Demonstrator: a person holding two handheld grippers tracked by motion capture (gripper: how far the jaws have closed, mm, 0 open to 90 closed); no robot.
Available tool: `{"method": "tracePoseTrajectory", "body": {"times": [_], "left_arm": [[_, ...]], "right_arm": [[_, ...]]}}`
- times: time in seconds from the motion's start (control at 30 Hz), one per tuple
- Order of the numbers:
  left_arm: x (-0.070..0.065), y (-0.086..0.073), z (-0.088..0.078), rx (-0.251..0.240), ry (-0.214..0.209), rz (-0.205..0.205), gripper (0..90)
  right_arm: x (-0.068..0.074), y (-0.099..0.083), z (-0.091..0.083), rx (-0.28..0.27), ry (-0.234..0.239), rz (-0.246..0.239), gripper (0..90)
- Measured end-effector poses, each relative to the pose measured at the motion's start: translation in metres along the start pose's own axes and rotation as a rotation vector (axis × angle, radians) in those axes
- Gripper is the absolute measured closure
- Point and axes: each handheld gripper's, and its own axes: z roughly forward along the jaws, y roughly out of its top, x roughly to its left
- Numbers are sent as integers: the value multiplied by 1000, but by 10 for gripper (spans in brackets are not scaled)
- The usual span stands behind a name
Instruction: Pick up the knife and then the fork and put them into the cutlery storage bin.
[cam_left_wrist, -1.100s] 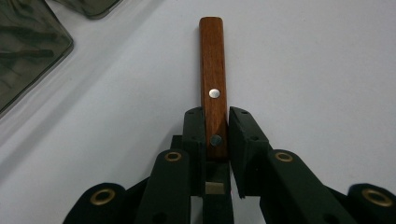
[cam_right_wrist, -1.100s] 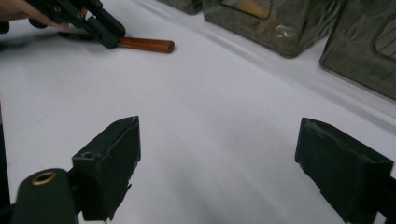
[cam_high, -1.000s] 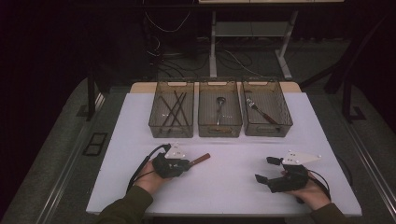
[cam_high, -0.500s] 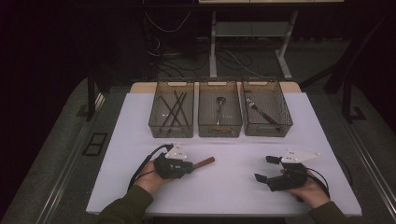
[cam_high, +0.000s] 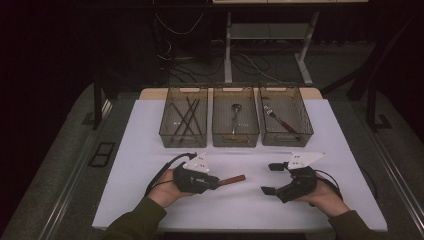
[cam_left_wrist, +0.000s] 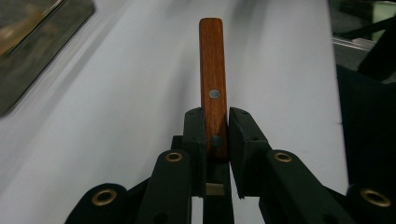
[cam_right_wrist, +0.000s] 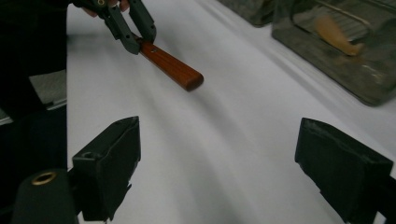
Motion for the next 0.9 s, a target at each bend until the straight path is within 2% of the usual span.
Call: {"method": "tracePoseTrajectory", "body": {"times": [0.17,0.27,0.4,0.43,0.47,0.53,0.7,0.8,0.9], "left_arm": [[-3,17,6,2,-42,45,770],[-5,25,10,0,-67,66,770],[-9,35,12,-3,-102,101,769],[-9,38,13,-4,-107,124,770],[-11,39,13,-1,-112,136,769],[-13,39,13,-8,-122,133,769],[-14,38,12,-3,-137,149,770],[-15,38,13,10,-146,153,769],[-16,38,14,10,-156,158,769]], "right_arm": [[4,12,11,30,74,-16,146],[6,20,15,22,105,-29,151],[9,30,22,40,141,-55,155],[10,32,23,46,153,-56,171],[10,33,25,48,167,-60,219],[12,34,27,42,191,-68,259],[17,31,31,77,227,-92,423],[18,30,34,93,277,-93,539],[18,29,38,119,317,-88,591]]}}
